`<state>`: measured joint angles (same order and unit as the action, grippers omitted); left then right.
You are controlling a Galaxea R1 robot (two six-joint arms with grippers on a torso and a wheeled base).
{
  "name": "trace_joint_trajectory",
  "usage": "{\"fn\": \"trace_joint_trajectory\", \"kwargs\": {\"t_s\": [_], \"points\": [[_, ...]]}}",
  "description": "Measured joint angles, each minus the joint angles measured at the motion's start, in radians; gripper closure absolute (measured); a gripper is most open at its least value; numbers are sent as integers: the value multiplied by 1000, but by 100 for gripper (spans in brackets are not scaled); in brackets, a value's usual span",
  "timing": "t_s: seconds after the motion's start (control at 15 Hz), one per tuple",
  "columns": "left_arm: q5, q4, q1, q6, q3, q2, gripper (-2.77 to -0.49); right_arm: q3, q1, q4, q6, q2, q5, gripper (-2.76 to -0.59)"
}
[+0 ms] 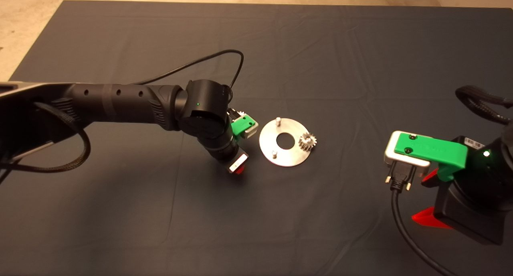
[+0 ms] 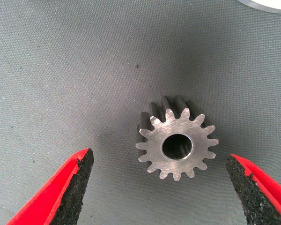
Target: Install three planetary gears onto the carrier pins
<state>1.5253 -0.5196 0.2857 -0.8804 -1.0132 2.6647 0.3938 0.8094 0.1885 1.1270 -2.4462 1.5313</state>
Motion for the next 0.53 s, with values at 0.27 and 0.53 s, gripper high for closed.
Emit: {"fn": "trace_joint_trajectory", "kwargs": {"t_s": [0.27, 0.53], "points": [[0, 0, 0, 0, 0, 0, -204, 0, 0, 0, 0, 0, 0, -147], [0, 0, 0, 0, 0, 0, -204, 0, 0, 0, 0, 0, 0, -147]]}}
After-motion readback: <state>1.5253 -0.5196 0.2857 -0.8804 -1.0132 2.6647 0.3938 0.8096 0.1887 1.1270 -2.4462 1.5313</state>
